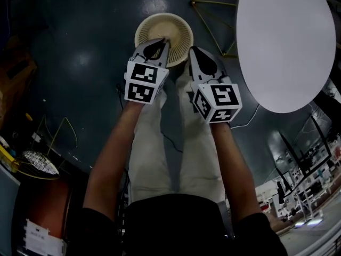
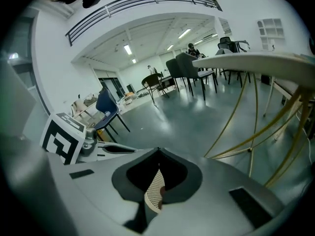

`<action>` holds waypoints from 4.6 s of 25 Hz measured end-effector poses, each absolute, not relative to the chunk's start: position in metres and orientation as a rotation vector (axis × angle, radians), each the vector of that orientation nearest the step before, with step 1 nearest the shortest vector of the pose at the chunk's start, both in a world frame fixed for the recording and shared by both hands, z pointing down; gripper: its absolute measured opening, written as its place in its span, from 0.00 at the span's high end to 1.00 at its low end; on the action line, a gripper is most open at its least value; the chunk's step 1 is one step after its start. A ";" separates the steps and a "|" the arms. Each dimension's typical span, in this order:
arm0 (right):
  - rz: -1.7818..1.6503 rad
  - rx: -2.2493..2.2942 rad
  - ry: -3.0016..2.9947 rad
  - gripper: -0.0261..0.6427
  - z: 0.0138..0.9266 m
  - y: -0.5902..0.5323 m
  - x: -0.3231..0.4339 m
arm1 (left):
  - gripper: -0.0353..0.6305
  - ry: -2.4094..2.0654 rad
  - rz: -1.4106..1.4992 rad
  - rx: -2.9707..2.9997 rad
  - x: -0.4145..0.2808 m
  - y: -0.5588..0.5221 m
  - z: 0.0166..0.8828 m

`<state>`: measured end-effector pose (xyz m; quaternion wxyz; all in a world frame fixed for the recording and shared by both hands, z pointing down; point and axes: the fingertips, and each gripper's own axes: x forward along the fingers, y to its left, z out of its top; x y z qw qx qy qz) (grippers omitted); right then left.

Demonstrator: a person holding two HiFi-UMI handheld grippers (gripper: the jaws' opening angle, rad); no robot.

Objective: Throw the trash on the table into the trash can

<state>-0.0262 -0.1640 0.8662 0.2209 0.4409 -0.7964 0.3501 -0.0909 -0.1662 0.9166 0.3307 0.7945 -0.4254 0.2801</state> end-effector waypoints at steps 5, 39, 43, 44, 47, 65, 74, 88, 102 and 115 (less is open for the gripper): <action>0.982 1.226 -2.166 0.93 0.905 -0.159 -0.021 | 0.92 -1.088 0.755 2.058 -0.093 -0.159 0.958; 1.036 1.158 -2.119 0.93 1.035 -0.143 -0.039 | 0.77 -1.066 0.775 1.896 -0.115 -0.134 1.113; 1.027 1.149 -2.123 0.93 1.023 -0.143 -0.036 | 0.77 -1.061 0.777 1.919 -0.109 -0.136 1.097; 1.025 1.146 -2.124 0.93 1.020 -0.143 -0.036 | 0.77 -1.055 0.782 1.922 -0.108 -0.134 1.094; 1.016 1.138 -2.131 0.93 1.007 -0.142 -0.035 | 0.77 -1.043 0.792 1.923 -0.107 -0.130 1.081; 0.958 1.045 -2.192 0.93 0.896 -0.138 -0.071 | 0.85 -1.060 0.817 1.948 -0.136 -0.104 0.945; 0.890 1.043 -2.229 0.93 0.795 -0.136 -0.078 | 0.91 -1.089 0.758 2.002 -0.146 -0.102 0.839; 0.706 1.058 -2.289 0.93 0.631 -0.116 -0.079 | 0.92 -1.054 0.668 2.251 -0.139 -0.098 0.651; 0.620 1.256 -2.405 0.93 0.480 -0.105 -0.086 | 0.92 -1.105 0.480 2.433 -0.132 -0.081 0.486; 0.402 1.379 -2.534 0.93 0.380 -0.088 -0.091 | 0.92 -1.141 0.331 2.602 -0.131 -0.072 0.388</action>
